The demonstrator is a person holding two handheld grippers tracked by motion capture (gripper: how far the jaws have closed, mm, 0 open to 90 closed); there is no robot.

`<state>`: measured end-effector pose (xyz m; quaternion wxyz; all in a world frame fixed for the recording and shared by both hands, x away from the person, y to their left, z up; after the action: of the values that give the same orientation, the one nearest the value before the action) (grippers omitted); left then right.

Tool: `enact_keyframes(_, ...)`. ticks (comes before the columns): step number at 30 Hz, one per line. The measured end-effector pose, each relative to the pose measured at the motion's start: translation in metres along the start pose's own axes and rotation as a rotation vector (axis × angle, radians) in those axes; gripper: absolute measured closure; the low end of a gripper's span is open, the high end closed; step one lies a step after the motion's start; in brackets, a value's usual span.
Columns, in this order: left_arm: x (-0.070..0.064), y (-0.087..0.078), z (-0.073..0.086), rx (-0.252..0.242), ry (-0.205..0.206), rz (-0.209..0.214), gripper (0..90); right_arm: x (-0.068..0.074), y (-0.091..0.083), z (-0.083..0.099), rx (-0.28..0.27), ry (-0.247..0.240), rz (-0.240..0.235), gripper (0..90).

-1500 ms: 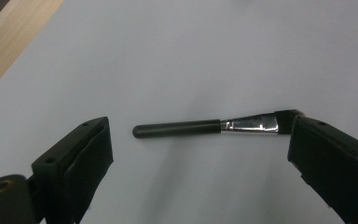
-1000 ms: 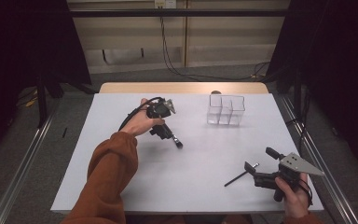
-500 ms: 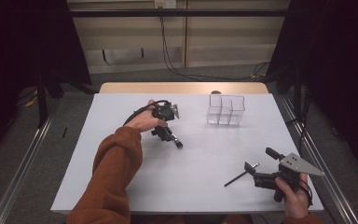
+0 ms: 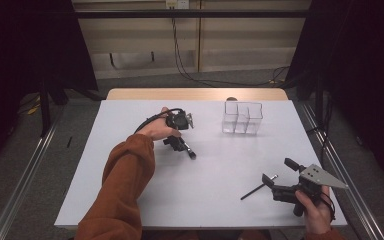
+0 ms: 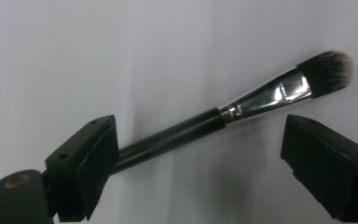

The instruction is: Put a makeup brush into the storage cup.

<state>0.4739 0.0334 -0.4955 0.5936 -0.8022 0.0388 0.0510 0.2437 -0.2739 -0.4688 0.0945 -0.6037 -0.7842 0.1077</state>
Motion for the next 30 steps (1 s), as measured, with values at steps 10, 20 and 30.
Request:
enact_keyframes(10,0.005,0.007,0.003,0.036,-0.019,0.003,12.6,0.0,0.0,0.0,0.001,0.001,-0.002,1.3)
enact_keyframes(20,0.009,0.009,0.007,-0.001,-0.106,0.062,13.8,0.001,0.001,0.0,0.001,-0.002,-0.004,1.3)
enact_keyframes(30,0.009,0.009,0.009,-0.006,-0.166,0.092,19.7,0.001,0.0,0.0,0.001,-0.003,-0.005,1.2)
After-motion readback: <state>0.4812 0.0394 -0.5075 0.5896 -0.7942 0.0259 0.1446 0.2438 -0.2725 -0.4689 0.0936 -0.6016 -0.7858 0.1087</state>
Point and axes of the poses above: each handheld gripper's, and its own axes: y roughly forward along the jaws, z roughly out of its underside, x roughly to its left, the point moved 5 cm from there along y, roughly forward along the jaws, and after that the axes turned 13 degrees about z, right-handed, at the moved point
